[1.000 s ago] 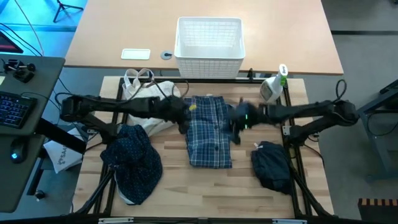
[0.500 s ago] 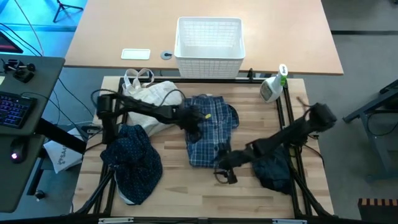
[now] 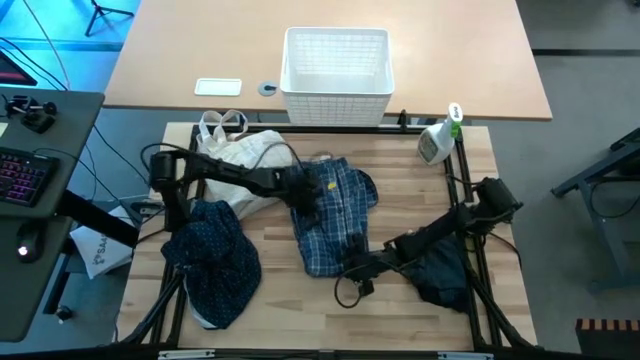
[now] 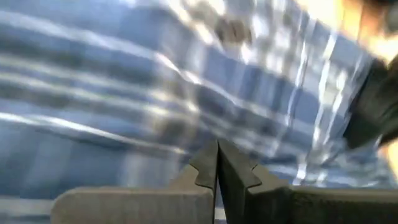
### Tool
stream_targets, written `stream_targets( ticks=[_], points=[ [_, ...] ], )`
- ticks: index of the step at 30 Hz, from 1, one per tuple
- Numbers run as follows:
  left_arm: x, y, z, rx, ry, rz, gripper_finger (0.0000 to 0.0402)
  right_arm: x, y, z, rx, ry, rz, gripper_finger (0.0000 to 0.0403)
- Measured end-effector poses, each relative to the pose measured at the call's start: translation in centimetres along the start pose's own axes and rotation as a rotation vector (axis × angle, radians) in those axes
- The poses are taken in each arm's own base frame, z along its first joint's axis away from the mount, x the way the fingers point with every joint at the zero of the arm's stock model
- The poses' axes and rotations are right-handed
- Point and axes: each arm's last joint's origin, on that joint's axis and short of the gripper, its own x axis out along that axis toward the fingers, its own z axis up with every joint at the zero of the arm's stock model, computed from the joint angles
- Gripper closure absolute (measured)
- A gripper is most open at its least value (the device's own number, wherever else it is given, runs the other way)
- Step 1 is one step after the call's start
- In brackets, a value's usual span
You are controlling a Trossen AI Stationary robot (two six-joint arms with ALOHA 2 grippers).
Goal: Fold Laundry from Bin
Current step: Fold the blue checkered long sleeve
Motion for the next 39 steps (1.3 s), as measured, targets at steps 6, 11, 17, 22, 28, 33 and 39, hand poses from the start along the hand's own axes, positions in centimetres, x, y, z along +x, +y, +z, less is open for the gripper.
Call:
stream_targets(
  ticks=[6,11,17,22,28,33,39],
  points=[
    [-0.5,0.5,0.3,0.036,-0.039,0.099,0.0401,-0.7,-0.2,1.0,0.172,0.029,0.055,0.0378],
    [1.5,1.7,-0.2,0.069,0.005,0.126,0.0401,-5.1,-1.7,6.1,0.314,0.041,0.089,0.0383],
    [3.6,-0.3,-0.3,0.207,-0.06,-0.012,0.0401,-12.1,-6.3,10.9,0.441,0.026,0.23,0.0395],
    [0.6,-3.4,2.0,0.31,-0.132,-0.002,0.0402,-13.3,-9.6,11.1,0.517,-0.012,0.407,0.0398],
    [-2.3,-3.6,2.8,0.368,-0.125,0.07,0.0402,-12.3,-12.3,9.5,0.574,-0.004,0.462,0.0399],
    [2.1,-2.1,-0.4,0.29,-0.064,0.05,0.0402,-12.7,-14.9,9.3,0.651,-0.064,0.5,0.0401],
    [4.6,-4.6,-2.3,0.307,-0.055,-0.136,0.0402,-13.7,-17.4,9.0,0.735,-0.132,0.506,0.0401]
  ],
)
